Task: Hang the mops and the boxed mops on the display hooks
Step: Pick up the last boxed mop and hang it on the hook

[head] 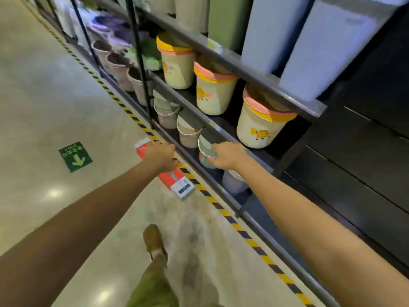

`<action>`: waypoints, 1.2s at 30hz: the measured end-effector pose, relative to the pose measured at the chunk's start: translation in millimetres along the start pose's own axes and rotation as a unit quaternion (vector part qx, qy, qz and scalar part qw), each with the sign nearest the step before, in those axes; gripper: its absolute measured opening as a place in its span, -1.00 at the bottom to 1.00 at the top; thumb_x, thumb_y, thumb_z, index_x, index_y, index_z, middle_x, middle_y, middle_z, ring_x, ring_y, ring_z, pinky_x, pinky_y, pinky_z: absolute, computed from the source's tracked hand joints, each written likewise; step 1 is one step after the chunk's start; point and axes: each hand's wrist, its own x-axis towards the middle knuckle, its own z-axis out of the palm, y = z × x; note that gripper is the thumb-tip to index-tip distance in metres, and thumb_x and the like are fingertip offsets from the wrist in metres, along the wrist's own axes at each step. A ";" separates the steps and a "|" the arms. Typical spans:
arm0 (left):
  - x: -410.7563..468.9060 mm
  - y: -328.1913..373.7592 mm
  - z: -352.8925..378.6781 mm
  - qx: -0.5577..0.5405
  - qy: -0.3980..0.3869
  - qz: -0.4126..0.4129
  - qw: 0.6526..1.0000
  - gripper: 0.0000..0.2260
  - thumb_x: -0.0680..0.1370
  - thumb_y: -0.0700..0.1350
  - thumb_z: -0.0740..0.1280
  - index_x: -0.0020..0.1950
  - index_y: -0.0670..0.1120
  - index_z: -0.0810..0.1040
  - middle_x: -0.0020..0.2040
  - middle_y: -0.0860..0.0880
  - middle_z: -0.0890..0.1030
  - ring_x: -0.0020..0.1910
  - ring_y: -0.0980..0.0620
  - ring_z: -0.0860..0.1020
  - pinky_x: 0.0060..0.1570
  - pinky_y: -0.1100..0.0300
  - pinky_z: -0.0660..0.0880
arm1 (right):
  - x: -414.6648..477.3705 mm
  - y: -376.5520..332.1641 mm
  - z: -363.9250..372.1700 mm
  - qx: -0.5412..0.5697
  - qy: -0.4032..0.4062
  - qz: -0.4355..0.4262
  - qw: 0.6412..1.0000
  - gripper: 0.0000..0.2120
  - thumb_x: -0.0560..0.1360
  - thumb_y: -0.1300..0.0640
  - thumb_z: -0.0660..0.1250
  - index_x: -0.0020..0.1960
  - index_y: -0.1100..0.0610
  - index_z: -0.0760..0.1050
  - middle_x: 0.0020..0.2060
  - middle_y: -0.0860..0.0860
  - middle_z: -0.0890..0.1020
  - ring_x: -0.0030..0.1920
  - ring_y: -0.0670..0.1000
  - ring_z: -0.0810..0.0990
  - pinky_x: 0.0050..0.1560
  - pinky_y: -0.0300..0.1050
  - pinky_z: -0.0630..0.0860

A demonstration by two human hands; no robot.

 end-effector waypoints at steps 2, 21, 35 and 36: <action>22.7 -38.1 18.4 0.006 -0.017 -0.010 1.000 -0.53 0.55 0.15 0.20 0.37 -0.07 0.40 0.35 -0.12 0.45 0.32 -0.16 0.43 0.27 -0.07 0.32 | 48.6 -26.1 10.0 -0.003 -0.013 -0.026 1.000 -0.56 0.56 -0.15 0.17 0.31 0.10 0.43 0.22 0.11 0.56 0.22 0.17 0.51 0.09 0.02 0.46; 251.6 -244.3 141.2 -0.076 -0.186 -0.074 0.977 -0.51 0.59 0.10 0.17 0.47 -0.08 0.28 0.41 -0.10 0.38 0.38 -0.13 0.36 0.36 -0.05 0.24 | 416.7 -149.3 103.3 -0.067 -0.104 -0.157 0.980 -0.63 0.54 -0.06 0.22 0.26 0.11 0.46 0.08 0.13 0.59 0.08 0.19 0.57 0.00 0.01 0.49; 458.5 -191.4 443.6 -0.116 -0.257 -0.101 0.954 -0.55 0.59 0.06 0.15 0.43 -0.11 0.29 0.40 -0.11 0.37 0.37 -0.14 0.34 0.37 -0.06 0.20 | 635.9 -68.5 399.2 -0.017 -0.186 -0.173 0.967 -0.69 0.57 -0.01 0.13 0.24 0.07 0.46 0.14 0.12 0.55 0.15 0.21 0.50 0.11 0.08 0.42; 472.4 -187.1 471.6 -0.114 -0.260 -0.099 0.954 -0.54 0.59 0.06 0.15 0.44 -0.11 0.28 0.42 -0.12 0.36 0.38 -0.14 0.33 0.39 -0.07 0.19 | 650.4 -61.2 423.9 -0.023 -0.186 -0.175 0.967 -0.69 0.57 0.00 0.13 0.23 0.08 0.46 0.15 0.13 0.55 0.17 0.21 0.49 0.11 0.08 0.42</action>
